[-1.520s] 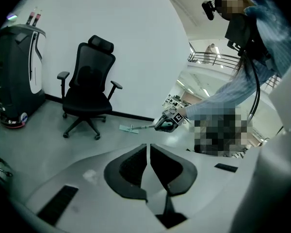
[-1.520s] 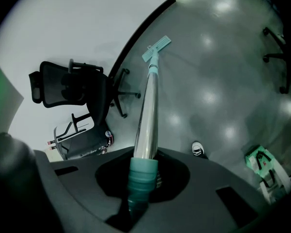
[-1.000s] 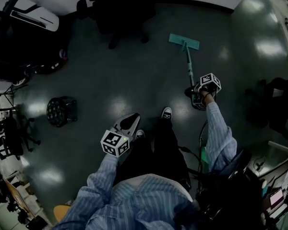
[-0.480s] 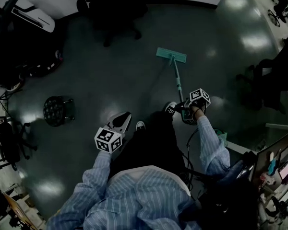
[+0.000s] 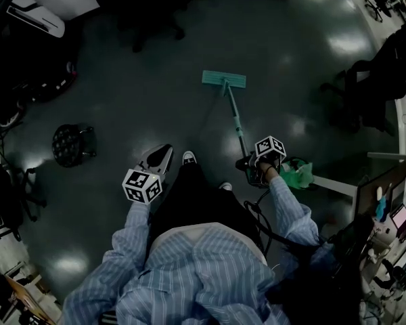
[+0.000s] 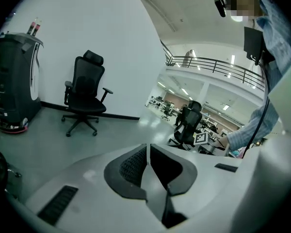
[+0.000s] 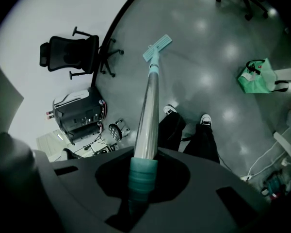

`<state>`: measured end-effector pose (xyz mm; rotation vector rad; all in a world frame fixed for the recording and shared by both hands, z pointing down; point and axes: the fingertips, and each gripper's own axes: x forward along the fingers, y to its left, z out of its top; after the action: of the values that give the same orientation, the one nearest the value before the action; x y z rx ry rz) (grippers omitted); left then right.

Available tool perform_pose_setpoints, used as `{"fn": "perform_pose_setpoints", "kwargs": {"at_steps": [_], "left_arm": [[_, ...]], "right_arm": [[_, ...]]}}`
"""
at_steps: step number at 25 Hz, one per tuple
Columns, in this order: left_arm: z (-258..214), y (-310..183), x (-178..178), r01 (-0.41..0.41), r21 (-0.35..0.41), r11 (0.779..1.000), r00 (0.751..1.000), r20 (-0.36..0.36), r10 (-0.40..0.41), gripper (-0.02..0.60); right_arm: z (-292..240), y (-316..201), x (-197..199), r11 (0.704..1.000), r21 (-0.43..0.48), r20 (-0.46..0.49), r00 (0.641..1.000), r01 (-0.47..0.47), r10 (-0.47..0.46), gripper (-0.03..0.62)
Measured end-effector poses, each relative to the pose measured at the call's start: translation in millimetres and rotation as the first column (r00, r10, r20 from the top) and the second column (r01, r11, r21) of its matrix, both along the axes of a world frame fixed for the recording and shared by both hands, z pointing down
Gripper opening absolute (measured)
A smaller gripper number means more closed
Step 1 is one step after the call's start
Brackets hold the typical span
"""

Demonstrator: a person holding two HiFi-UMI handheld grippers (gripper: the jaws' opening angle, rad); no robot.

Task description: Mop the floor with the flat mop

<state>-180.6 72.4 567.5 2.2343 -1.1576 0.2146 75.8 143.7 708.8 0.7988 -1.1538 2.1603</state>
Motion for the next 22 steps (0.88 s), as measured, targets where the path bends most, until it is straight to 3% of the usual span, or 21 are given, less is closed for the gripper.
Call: {"fn": "perform_pose_setpoints", "kwargs": {"at_steps": [14,22], "left_arm": [[-18.4,144.2,91.3,0.036,0.049,0.998,0.999,-0.041,-0.034,0.025],[-31.1,185.4,114.5,0.051,0.097,0.994,0.998,-0.037,-0.048,0.025]], "right_arm": [[-10.6,205.3,69.8,0.990,-0.022,0.012,0.991,0.137,-0.136,0.034],[-18.1,268.9,114.3,0.978,-0.025,0.023,0.978,0.209,-0.208,0.035]]}}
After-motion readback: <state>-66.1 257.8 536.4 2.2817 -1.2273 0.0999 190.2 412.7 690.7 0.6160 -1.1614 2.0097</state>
